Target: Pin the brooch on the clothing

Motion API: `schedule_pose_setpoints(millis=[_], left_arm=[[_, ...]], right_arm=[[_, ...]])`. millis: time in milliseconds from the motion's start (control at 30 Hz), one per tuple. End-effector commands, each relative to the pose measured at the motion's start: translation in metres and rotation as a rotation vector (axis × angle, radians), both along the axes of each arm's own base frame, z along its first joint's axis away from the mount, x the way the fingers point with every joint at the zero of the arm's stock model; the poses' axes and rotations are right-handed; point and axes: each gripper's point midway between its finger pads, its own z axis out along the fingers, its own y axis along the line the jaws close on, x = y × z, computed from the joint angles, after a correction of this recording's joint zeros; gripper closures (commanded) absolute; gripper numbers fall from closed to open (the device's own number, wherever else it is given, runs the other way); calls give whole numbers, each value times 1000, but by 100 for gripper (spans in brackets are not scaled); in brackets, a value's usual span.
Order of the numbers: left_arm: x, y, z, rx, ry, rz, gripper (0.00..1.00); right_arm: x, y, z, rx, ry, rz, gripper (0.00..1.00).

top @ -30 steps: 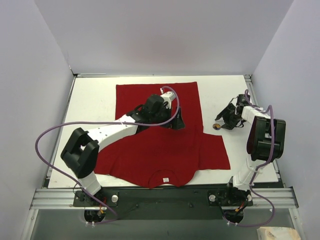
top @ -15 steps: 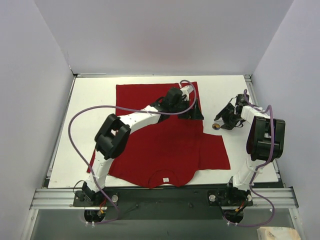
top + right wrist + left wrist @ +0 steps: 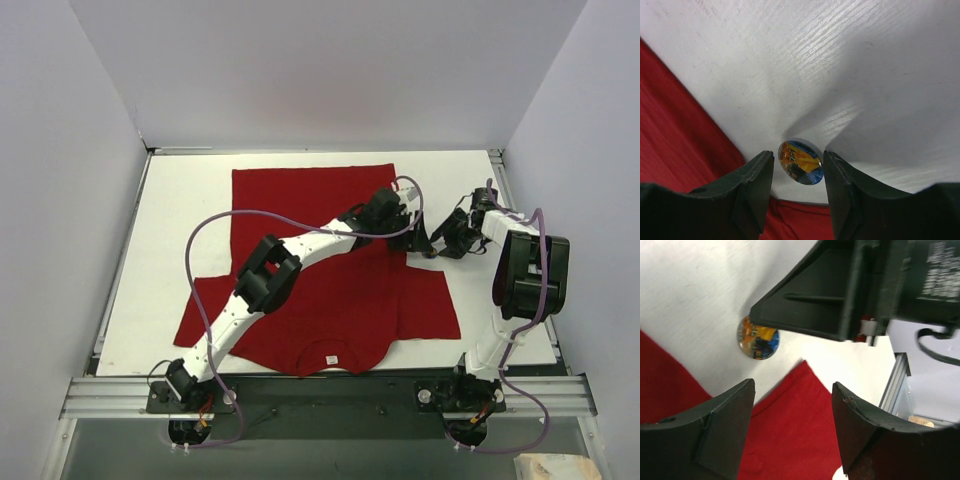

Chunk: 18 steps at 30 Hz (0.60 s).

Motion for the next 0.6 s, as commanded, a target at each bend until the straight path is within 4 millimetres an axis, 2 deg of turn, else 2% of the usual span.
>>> schedule_pose_setpoints(millis=[0, 67, 233, 567], left_arm=[[6, 0, -13, 28, 32, 29, 28], [11, 3, -26, 41, 51, 44, 29], [13, 6, -42, 52, 92, 59, 30], [22, 15, -53, 63, 133, 119, 37]], right_arm=[[-1, 9, 0, 27, 28, 28, 55], [-2, 10, 0, 25, 28, 30, 55], [-2, 13, 1, 32, 26, 36, 55], [-2, 14, -2, 40, 31, 42, 60]])
